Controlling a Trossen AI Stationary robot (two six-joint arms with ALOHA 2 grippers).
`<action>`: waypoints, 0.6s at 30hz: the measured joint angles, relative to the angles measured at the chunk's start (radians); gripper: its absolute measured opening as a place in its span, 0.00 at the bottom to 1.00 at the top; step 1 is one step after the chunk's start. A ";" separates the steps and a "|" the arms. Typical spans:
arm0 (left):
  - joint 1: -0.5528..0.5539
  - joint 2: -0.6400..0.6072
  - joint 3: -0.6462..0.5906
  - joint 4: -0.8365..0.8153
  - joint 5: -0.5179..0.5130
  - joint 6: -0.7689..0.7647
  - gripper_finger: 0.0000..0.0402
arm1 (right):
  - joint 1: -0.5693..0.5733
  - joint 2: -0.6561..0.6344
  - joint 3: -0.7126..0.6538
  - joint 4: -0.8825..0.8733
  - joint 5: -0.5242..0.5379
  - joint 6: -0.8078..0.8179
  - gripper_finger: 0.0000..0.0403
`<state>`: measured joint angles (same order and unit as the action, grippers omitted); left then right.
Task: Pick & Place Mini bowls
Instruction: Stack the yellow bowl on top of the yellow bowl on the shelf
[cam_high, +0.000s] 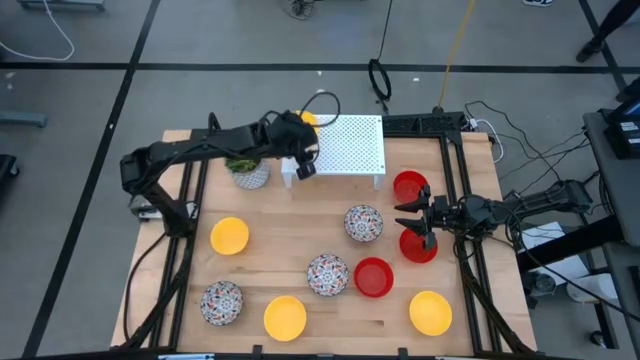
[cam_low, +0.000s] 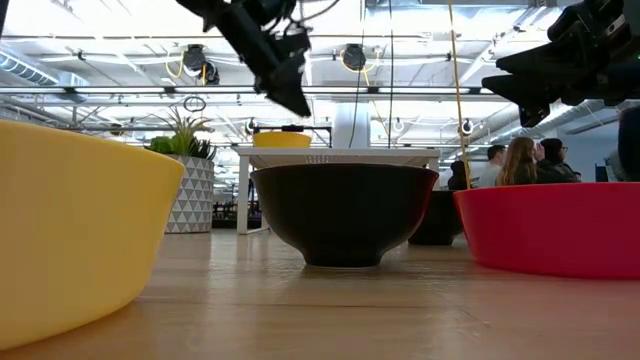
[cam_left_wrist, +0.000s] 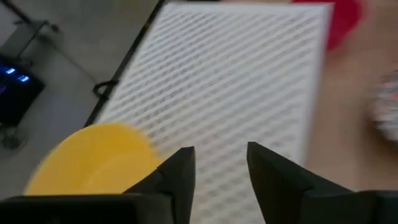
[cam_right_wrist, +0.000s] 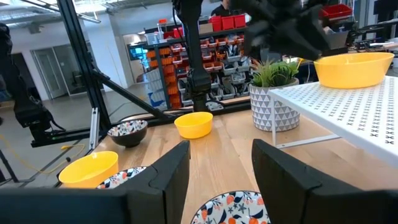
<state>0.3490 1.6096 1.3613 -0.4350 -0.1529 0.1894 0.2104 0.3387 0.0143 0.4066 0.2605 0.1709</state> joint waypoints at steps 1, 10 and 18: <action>-0.024 -0.008 0.000 -0.003 0.010 -0.010 0.39 | 0.000 0.000 0.000 0.000 0.000 0.000 0.40; -0.288 -0.038 0.000 -0.174 0.179 -0.258 0.40 | 0.000 0.000 0.000 0.000 0.000 0.000 0.40; -0.528 -0.038 0.000 -0.593 0.202 -0.608 0.40 | 0.000 0.000 0.000 0.000 0.000 0.000 0.40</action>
<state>-0.1786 1.5715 1.3613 -1.0278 0.0495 -0.4182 0.2104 0.3388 0.0142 0.4062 0.2604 0.1707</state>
